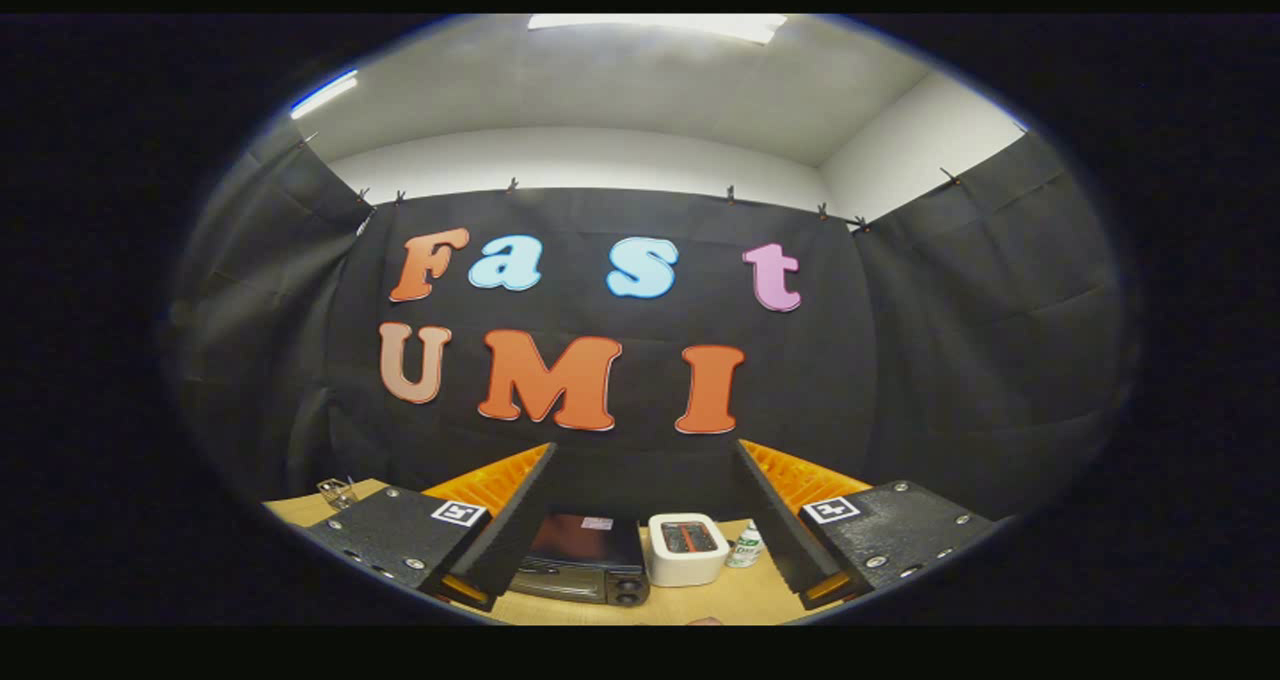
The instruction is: Open the toaster oven, put the food inside, and close the toaster oven door.
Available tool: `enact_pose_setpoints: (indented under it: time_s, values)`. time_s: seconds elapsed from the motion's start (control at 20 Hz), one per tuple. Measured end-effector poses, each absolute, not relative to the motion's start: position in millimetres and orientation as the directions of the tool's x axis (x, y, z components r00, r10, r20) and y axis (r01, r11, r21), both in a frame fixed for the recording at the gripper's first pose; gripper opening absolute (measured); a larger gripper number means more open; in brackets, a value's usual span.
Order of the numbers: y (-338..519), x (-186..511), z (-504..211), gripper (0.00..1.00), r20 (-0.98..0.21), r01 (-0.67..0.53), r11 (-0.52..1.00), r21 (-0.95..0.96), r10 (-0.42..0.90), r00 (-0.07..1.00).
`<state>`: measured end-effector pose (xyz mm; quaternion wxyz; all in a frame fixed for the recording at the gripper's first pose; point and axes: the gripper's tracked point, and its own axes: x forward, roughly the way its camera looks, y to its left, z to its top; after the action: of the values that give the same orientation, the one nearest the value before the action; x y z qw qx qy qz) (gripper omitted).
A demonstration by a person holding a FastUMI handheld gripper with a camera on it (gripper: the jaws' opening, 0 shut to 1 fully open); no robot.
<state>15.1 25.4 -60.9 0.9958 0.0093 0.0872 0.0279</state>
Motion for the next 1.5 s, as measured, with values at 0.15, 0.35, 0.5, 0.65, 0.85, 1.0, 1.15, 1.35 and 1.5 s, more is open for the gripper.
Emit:
enact_pose_setpoints:
  time_s: [0.15,0.35,0.5,0.65,0.85,1.0,1.15,1.35,1.5]
  values:
    - [61.9,21.1,-104.3,0.99,-0.265,-0.117,0.989,0.090,0.137,0.954]
    - [115.1,23.1,-186.5,0.99,-0.427,-0.156,0.965,0.212,0.235,0.873]
    - [147.8,28.3,-247.3,0.99,-0.540,-0.113,0.947,0.302,0.267,0.798]
    - [168.6,34.3,-292.9,0.99,-0.614,-0.108,0.959,0.261,0.251,0.749]
    - [173.6,27.5,-328.9,0.98,-0.671,-0.104,0.980,0.170,0.192,0.716]
    - [180.2,21.9,-333.6,1.00,-0.675,-0.104,0.986,0.128,0.163,0.720]
    - [182.4,7.9,-330.2,0.93,-0.668,-0.121,0.985,0.127,0.175,0.723]
    - [180.5,-19.2,-330.8,0.78,-0.692,-0.131,0.982,0.137,0.190,0.697]
    - [178.4,-46.8,-329.2,0.77,-0.725,-0.147,0.974,0.170,0.225,0.651]
